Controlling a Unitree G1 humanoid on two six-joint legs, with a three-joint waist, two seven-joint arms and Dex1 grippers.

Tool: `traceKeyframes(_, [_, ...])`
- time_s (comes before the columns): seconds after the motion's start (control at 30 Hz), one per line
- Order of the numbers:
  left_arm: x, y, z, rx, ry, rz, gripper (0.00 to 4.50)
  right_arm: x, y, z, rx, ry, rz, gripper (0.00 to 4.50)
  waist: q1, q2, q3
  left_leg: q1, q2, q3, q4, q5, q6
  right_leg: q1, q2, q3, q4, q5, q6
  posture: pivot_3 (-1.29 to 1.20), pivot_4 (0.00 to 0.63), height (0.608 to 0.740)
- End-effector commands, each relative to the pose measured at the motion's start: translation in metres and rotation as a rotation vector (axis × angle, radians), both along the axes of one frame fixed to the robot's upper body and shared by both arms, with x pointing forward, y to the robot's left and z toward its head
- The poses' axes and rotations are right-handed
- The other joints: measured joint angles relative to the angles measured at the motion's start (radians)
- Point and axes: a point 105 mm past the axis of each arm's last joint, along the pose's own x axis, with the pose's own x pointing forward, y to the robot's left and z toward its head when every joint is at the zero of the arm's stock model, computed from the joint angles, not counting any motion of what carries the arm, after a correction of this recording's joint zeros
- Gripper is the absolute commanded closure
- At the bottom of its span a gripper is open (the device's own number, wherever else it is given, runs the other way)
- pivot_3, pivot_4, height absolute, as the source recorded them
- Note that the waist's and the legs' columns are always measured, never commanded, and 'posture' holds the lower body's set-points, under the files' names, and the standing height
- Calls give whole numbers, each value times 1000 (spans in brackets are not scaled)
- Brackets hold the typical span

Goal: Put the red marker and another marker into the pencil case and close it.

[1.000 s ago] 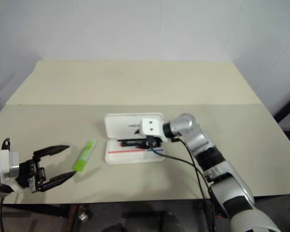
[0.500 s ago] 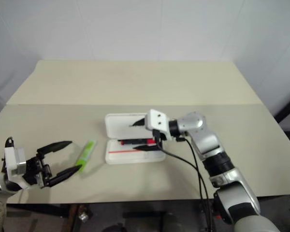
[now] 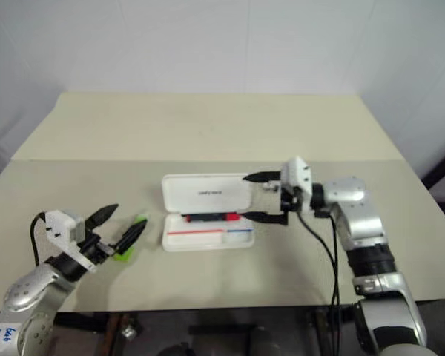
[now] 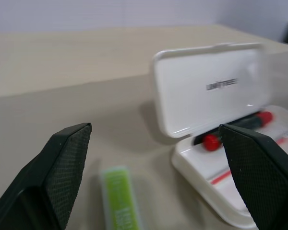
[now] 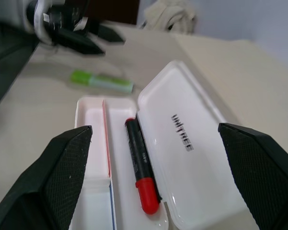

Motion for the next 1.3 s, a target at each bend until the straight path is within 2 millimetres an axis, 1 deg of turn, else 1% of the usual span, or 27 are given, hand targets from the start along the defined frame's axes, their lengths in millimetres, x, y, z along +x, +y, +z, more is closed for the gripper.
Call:
traceKeyframes(0.03, [2,-6,8,-5,-4,71,0,-2,-18,5,19,-15,-14,41,0,0,0,0,0,0,1,0,0,0,0,0,-1,0,0,0,150,740])
traceKeyframes(0.13, [4,-9,1,-19,58,123,0,-11,-26,-7,-69,-40,48,41,1,0,0,1,0,-1,1,1,0,0,0,0,0,0,0,0,150,740])
traceKeyframes(0.27, [3,-14,-9,-30,123,142,0,-12,-31,-6,-56,-36,30,41,-1,0,0,1,-1,-1,1,1,0,1,0,0,0,0,0,0,150,740])
traceKeyframes(0.37, [4,-17,-20,-29,179,149,0,-16,-34,-11,-86,-26,50,41,1,0,0,1,-1,-1,1,1,-1,1,0,1,0,0,0,0,150,740])
traceKeyframes(0.47, [6,-18,-29,-24,235,159,0,-14,-34,-15,-98,-34,33,41,2,0,0,1,-1,-1,1,1,-1,1,0,1,0,0,0,0,150,740])
traceKeyframes(0.57, [5,-15,-35,-25,286,183,0,-17,-33,-8,-34,-26,36,41,2,0,0,1,-1,-1,2,1,-1,1,0,1,0,0,0,0,150,740])
traceKeyframes(0.67, [4,-9,-38,-11,316,209,0,-23,-40,-3,6,-5,49,41,4,0,0,1,-1,-2,2,1,-1,1,0,1,0,0,0,0,150,740])
traceKeyframes(0.8, [6,-3,-41,4,340,226,0,-28,-48,-3,40,34,54,41,6,0,0,1,-1,-2,2,1,-1,1,0,1,-1,0,0,0,150,740])
traceKeyframes(0.9, [7,1,-49,25,393,240,0,-27,-52,-9,5,37,40,41,6,0,0,1,-1,-2,2,1,-1,1,0,1,0,0,0,0,150,740])
traceKeyframes(1.03, [8,-1,-51,22,413,230,0,-25,-51,-11,-3,25,26,41,4,0,0,3,-1,-2,2,2,-2,2,0,1,1,0,0,0,150,740])
traceKeyframes(1.07, [8,-1,-51,21,414,227,380,-25,-50,-11,-1,23,23,0,3,0,0,3,-1,-2,2,3,-2,2,0,1,1,0,0,0,150,740])
traceKeyframes(1.1, [9,-2,-51,18,411,225,542,-24,-49,-12,-2,20,20,0,4,0,0,3,-1,-2,2,3,-2,2,0,1,1,0,0,0,150,740])
traceKeyframes(1.13, [9,-2,-50,13,405,225,819,-24,-49,-12,-2,17,18,0,3,0,0,3,-1,-2,2,3,-2,2,0,1,1,0,0,0,150,740])
traceKeyframes(1.23, [10,-3,-51,8,407,217,1809,-23,-48,-12,0,12,11,0,4,0,0,2,-2,-2,2,3,-2,2,0,1,1,0,0,0,150,740])
traceKeyframes(1.3, [11,-3,-50,7,404,218,2388,-21,-47,-12,1,7,6,0,5,0,0,2,-2,-2,2,3,-2,2,0,1,0,0,0,0,150,740])
